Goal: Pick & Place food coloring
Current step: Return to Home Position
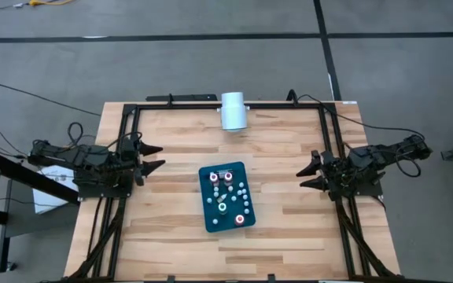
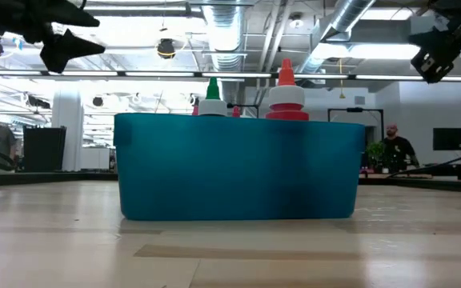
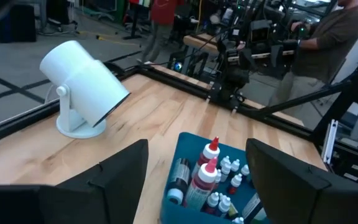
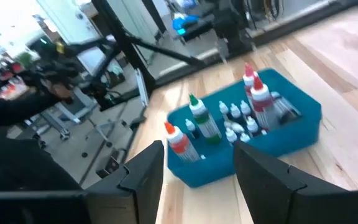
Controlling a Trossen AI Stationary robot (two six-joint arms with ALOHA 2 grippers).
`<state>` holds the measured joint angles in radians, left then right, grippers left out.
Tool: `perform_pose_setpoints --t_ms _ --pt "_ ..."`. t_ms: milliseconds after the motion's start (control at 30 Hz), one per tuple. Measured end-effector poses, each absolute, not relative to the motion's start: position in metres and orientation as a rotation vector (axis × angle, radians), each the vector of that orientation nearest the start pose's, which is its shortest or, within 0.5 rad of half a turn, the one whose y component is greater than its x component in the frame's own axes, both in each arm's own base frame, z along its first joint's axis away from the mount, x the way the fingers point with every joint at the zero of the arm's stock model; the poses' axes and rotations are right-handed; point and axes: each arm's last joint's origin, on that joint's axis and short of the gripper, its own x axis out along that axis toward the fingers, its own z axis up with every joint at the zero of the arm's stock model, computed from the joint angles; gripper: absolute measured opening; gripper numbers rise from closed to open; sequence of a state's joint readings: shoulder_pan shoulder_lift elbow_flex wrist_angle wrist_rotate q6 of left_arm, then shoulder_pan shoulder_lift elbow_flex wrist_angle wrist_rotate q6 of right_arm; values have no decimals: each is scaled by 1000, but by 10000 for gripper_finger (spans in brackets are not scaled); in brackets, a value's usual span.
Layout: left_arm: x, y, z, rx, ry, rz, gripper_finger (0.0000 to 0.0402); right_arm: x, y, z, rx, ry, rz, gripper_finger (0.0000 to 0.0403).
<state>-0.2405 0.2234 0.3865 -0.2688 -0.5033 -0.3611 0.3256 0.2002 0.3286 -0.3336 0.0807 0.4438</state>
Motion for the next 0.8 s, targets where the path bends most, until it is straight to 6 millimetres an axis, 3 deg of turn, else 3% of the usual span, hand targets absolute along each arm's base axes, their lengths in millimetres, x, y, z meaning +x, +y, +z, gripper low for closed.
perform_pose_setpoints --t_ms 367,800 --pt "74 -4 227 -321 -19 271 262 63 20 239 378 62 275 182" --pt "79 -5 209 -340 -31 254 262 64 23 240 327 10 372 182"
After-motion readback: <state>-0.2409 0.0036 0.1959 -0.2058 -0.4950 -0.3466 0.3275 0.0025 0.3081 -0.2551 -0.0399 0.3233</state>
